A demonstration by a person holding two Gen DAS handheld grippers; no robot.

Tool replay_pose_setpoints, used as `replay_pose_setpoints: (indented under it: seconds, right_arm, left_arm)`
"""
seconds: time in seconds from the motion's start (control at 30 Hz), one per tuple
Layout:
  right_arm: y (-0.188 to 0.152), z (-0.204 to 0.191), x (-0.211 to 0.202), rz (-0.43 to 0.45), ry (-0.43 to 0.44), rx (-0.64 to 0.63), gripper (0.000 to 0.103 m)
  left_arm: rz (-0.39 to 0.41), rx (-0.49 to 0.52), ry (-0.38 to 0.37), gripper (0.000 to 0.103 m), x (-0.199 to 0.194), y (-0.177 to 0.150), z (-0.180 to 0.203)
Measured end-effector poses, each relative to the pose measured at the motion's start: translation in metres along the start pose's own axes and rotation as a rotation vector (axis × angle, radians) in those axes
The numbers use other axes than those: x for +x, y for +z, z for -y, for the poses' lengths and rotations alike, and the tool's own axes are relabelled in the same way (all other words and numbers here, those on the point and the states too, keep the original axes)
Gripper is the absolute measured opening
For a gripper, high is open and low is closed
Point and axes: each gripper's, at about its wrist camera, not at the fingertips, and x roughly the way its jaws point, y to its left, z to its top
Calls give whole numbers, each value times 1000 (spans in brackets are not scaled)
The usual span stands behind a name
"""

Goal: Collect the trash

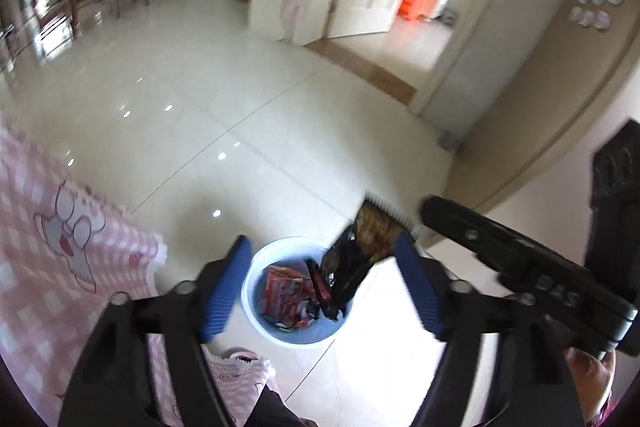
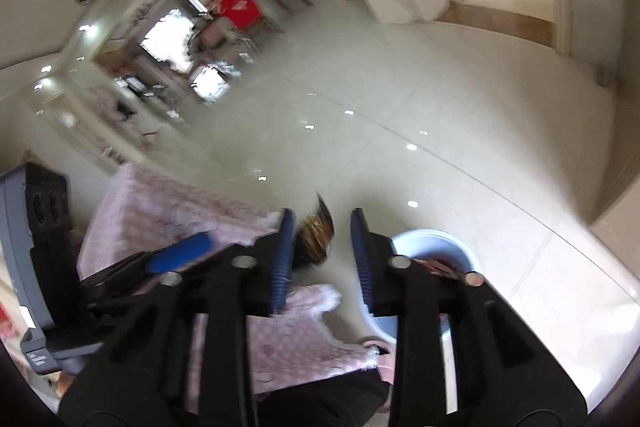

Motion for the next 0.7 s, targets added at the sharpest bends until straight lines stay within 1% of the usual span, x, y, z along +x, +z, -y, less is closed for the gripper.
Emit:
replay_pose_setpoints:
  seconds: [0.03,0.1,0.13,0.23,0.33,0.47,0.6,0.67,0.7]
  right_arm:
    - [7,4,5,-3,-3,8,52]
    - [4,16,8,-10,-11,4,51]
    - [3,17,8,-14,-14,-2,51]
    - [0,15,7,-16,-18,-18,52]
    - [4,6,6,-11,-25,-42,52]
    - [1,-15,-8,21,-38,-79,55]
    - [-2,-34,-38,72,-45,-131,59]
    - [-3,-43,-53,98,-42,-150,61]
    - [-4,-50,-64,116,-41,-164,62]
  left_arm:
    - [-20,-26,-6,75,5,-3,-9]
    - [-53,-60,4,75,14,-6,-19]
    - [-56,-62,11,75,15,-7,-21]
    - [-49,-62,38,75,14,-11,-22]
    - [-27,-42,95,75,5,-12,-17]
    - [27,-41,151,79,-25,-11,-15]
    - [87,-46,178,82,-63,-12,-10]
    - [127,-42,201,86,-88,-14,-6]
    - [147,-39,211,86,-99,-15,-4]
